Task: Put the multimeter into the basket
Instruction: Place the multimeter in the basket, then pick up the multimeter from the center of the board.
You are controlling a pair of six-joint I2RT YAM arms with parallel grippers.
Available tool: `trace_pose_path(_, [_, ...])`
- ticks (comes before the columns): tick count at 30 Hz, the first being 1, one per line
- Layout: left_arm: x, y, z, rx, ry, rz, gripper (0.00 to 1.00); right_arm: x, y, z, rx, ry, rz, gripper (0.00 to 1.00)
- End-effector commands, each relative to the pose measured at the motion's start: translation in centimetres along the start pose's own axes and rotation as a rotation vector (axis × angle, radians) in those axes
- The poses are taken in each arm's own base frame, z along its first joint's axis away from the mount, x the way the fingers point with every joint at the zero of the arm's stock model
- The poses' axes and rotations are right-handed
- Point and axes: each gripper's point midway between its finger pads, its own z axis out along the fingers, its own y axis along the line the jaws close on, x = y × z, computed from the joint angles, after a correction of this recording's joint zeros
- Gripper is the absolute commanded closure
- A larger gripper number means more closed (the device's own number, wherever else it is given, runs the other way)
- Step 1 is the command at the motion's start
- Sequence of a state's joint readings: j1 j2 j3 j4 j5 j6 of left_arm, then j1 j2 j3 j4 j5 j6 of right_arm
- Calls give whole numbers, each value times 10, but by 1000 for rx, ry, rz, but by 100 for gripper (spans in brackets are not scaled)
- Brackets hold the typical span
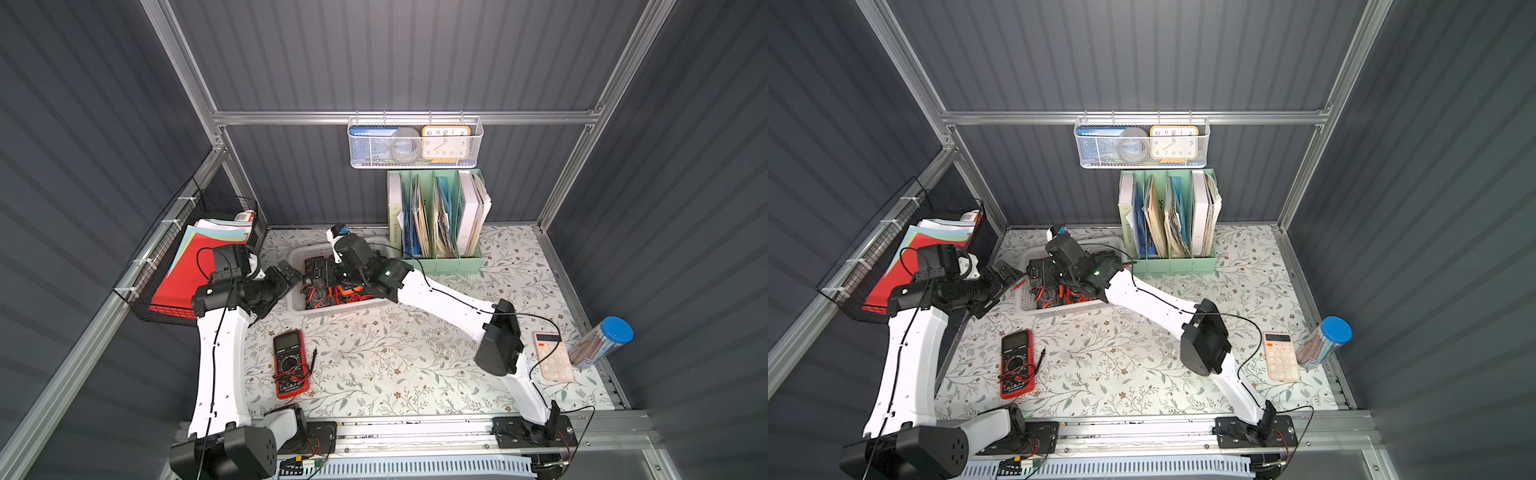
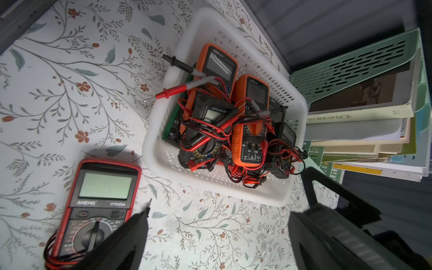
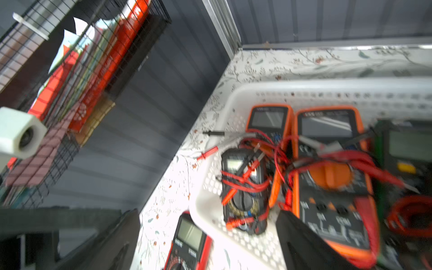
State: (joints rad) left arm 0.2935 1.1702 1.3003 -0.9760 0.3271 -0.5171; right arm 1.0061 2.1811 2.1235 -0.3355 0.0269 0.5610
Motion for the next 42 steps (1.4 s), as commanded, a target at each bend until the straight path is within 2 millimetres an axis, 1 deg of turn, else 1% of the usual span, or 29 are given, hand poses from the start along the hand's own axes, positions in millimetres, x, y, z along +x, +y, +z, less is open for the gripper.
trace_pose_path(1, [10,11,-8,-56,19,7,1,43,-2,-5,26,67,-1,3])
trace_pose_path(2, [11,11,-10,-56,19,-11,1,55,-3,-10,39,85,-4,3])
trace_pose_path(4, [7,10,-15,-70,7,-14,1,80,-7,-11,65,123,-1,3])
trace_pose_path(7, [-6,2,-20,-63,-14,-11,1,121,-5,-9,95,183,-4,3])
trace_pose_path(8, [-7,2,-17,-66,-7,-16,1,137,-2,-5,101,208,-12,3])
trace_pose_path(9, [-17,-7,-25,-46,-37,-8,1,152,2,-2,107,232,-21,3])
trace_pose_path(12, [-27,-17,-29,-18,-56,-13,1,191,16,13,110,302,-59,2])
trace_pose_path(15, [-34,-27,-33,15,-66,-14,1,216,27,31,119,345,-112,2])
trace_pose_path(19, [-38,-40,-43,63,-79,-11,1,234,40,55,93,359,-184,2])
trace_pose_path(21, [-36,-43,-47,76,-79,-7,1,244,39,66,99,377,-226,2])
trace_pose_path(23, [-34,-43,-49,80,-75,-2,1,249,40,77,105,378,-258,2])
trace_pose_path(28, [-26,-43,-50,93,-65,-2,1,260,32,100,143,385,-288,2])
trace_pose_path(32, [-23,-42,-51,97,-61,-1,1,273,14,111,184,405,-268,2])
trace_pose_path(34, [-22,-43,-52,105,-60,-1,1,278,0,111,218,430,-252,3])
trace_pose_path(37, [-21,-45,-55,110,-65,1,1,279,-20,103,290,449,-245,6])
trace_pose_path(42, [-20,-46,-58,120,-69,1,1,273,-52,77,384,435,-175,13])
